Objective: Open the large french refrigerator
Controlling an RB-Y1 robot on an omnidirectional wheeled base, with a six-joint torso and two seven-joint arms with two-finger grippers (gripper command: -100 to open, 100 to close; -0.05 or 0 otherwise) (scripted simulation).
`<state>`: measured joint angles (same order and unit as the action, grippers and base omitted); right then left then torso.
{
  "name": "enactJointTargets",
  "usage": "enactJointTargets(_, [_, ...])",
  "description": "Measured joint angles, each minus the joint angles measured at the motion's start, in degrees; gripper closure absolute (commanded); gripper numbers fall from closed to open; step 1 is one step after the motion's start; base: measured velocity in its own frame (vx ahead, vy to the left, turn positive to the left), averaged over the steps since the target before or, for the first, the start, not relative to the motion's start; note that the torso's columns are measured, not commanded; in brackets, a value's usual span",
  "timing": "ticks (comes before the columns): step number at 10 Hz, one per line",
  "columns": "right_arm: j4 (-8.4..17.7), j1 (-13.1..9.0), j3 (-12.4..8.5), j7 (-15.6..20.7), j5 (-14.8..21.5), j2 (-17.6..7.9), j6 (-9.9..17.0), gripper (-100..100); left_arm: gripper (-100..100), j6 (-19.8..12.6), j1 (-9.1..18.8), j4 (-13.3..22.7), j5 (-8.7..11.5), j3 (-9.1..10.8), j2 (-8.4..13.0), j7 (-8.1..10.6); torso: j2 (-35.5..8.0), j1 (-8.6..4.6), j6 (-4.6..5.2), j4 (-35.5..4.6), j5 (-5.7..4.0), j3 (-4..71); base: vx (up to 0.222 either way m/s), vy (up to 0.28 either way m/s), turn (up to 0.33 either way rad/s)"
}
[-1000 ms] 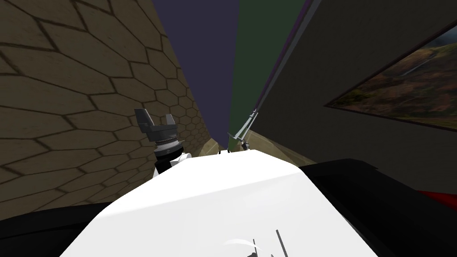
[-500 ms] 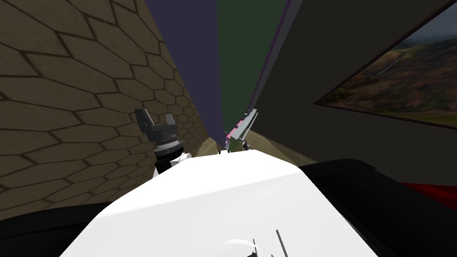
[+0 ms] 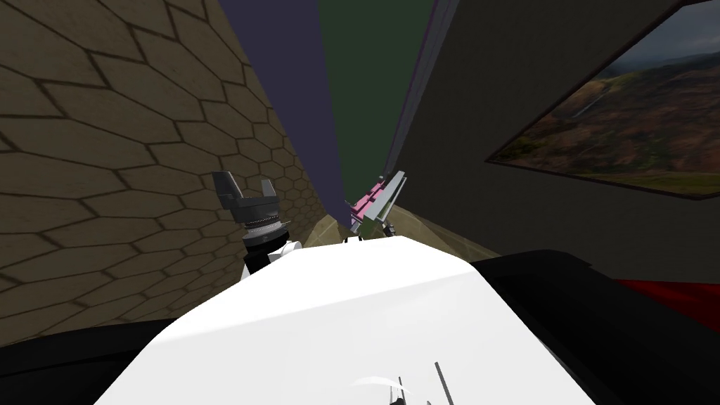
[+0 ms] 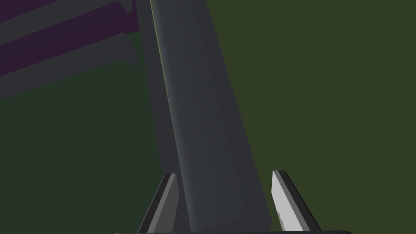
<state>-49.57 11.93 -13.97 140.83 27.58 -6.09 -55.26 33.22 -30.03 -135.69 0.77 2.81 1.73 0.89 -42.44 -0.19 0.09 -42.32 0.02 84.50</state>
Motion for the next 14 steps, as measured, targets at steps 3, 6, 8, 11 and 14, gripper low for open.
enactJointTargets(3, [0.0, 0.3, 0.2, -0.5, 0.1, -0.6, -0.6, 100, 0, 0.0, 0.0, 0.0, 0.0, 0.00, 0.0, 0.00, 0.0, 0.09, 0.17, 0.0, 0.13, 0.0, -0.108, -0.114, -0.018])
enactJointTargets(6, [0.1, 0.3, 0.3, -0.8, 0.1, -0.8, -0.9, 100, 0, 0.0, 0.0, 0.0, 0.0, 0.00, 0.0, 0.00, -0.1, 0.15, 0.10, 0.0, 0.10, 0.0, -0.094, -0.101, -0.015])
enactJointTargets(8, [-1.6, 0.5, 0.5, -2.2, 0.3, -1.9, 0.1, -100, 0, 0.0, 0.0, 0.0, 0.0, -0.01, 0.0, 0.00, -0.1, 0.49, -0.01, -0.1, 0.11, -0.1, -0.095, 0.051, 0.022])
enactJointTargets(11, [-2.1, -2.0, 0.2, -6.2, 0.4, -5.2, 3.4, -100, 0, 0.0, 0.0, 0.0, 0.0, -0.02, 0.0, 0.00, 0.2, 0.35, -0.13, 0.0, 0.06, 0.1, -0.070, 0.112, 0.013])
enactJointTargets(14, [-4.1, -2.8, 0.6, -10.3, 0.7, -7.9, 7.0, -100, 0, 0.0, 0.0, 0.0, 0.0, -0.01, 0.0, 0.00, -0.3, 0.45, -0.07, -0.4, 0.37, -0.1, -0.062, 0.062, 0.019])
